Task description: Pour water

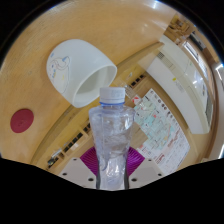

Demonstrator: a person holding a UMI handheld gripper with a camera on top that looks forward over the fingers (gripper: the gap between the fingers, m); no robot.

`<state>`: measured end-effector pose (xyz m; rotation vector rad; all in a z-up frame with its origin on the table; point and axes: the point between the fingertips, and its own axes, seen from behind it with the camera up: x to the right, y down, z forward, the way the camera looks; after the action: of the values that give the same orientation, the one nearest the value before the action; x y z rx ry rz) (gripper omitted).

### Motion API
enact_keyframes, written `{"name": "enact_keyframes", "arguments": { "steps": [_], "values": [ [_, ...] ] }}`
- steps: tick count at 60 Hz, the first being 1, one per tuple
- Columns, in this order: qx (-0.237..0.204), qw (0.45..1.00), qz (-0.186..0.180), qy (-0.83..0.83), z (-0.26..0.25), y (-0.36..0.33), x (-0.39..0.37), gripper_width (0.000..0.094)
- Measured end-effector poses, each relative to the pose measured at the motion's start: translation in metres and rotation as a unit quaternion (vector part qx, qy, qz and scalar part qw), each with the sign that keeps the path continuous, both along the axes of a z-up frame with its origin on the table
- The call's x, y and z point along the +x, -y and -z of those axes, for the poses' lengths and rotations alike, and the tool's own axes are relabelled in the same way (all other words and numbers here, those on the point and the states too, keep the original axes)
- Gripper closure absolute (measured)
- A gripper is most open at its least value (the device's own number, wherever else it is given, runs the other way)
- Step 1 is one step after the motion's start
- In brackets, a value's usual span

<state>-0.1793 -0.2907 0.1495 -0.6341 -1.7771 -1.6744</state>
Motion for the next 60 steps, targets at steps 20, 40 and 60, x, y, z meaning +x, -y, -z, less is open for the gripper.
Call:
{"name": "enact_keyframes", "arguments": {
  "steps": [20, 40, 60],
  "values": [
    [-0.013, 0.967, -0.018, -0.255, -0.083, 0.017, 0.008, 0.0623],
    [-0.105, 0.623, -0.014, -0.775, -0.162, 0.064, 0.049, 0.0625],
    [-0.160, 0.454, 0.126, -0.867, 0.030, 0.045, 0.092, 0.0625]
  ]
}}
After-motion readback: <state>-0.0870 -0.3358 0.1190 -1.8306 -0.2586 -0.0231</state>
